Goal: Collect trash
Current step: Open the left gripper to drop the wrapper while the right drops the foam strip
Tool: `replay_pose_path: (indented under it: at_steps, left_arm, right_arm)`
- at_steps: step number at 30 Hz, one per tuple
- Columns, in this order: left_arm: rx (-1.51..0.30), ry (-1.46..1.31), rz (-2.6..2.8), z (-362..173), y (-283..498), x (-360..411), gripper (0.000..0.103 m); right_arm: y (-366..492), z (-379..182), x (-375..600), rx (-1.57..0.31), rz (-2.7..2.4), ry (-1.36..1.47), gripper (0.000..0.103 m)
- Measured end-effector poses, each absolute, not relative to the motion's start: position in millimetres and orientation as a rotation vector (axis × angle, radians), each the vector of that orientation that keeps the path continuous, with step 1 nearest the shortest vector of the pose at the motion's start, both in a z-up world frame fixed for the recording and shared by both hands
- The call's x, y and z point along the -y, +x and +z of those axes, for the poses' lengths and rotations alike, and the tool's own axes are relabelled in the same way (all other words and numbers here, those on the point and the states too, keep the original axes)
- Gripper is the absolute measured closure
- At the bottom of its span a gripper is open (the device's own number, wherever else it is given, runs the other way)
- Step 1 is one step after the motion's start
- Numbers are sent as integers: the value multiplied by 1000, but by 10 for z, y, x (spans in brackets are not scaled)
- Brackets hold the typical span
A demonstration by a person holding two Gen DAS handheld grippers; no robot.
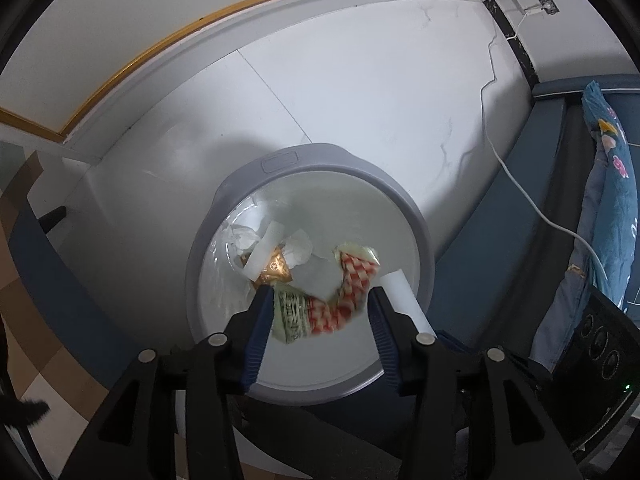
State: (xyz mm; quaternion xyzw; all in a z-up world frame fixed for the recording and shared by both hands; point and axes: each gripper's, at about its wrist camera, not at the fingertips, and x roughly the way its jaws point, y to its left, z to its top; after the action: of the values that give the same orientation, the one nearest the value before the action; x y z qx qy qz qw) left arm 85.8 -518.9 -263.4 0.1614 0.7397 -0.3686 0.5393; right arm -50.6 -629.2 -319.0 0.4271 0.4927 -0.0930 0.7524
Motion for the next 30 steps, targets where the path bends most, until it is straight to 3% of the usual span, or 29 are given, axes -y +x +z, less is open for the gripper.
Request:
replay_pose_path:
  at_steps: [5, 19, 30]
  left_arm:
    - [-1741, 380, -854, -2613, 883, 5150, 42]
    - [-1612, 377, -821, -2360, 909, 4975, 35]
    - [-1437, 394, -837, -2034, 852, 4791, 35]
  right_arm:
    - [-461, -3194, 6283, -1086, -201, 931, 88]
    - [-384, -3116, 6216, -1086, -202, 859, 83]
    - [-482, -2941, 6263, -1070, -256, 836, 58]
